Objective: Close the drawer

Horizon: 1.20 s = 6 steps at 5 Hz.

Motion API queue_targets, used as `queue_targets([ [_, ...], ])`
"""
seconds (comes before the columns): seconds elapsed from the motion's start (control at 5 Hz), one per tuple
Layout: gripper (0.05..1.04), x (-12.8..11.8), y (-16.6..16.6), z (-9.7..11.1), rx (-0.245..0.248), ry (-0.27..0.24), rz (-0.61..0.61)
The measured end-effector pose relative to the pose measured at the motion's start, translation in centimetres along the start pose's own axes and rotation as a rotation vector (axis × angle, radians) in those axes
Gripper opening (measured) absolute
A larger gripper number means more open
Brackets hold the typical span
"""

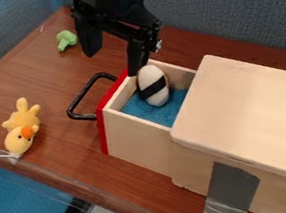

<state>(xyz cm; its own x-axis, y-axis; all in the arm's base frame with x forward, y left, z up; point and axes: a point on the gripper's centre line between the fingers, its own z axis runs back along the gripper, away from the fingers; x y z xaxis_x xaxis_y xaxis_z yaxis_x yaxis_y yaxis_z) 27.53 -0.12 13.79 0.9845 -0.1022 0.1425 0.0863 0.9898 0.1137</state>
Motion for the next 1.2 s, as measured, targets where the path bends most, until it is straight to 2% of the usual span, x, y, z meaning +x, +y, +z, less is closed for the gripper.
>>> queue_targets([
  [0.2,1.000,-0.1,-0.1,-0.6,-0.004,0.020,-0.003],
  [0.8,1.000,-0.6,5.3,-2.5,-0.001,0.031,0.123],
  [1.2,1.000,-0.9,7.2,-8.1,-0.098,0.102,0.193],
])
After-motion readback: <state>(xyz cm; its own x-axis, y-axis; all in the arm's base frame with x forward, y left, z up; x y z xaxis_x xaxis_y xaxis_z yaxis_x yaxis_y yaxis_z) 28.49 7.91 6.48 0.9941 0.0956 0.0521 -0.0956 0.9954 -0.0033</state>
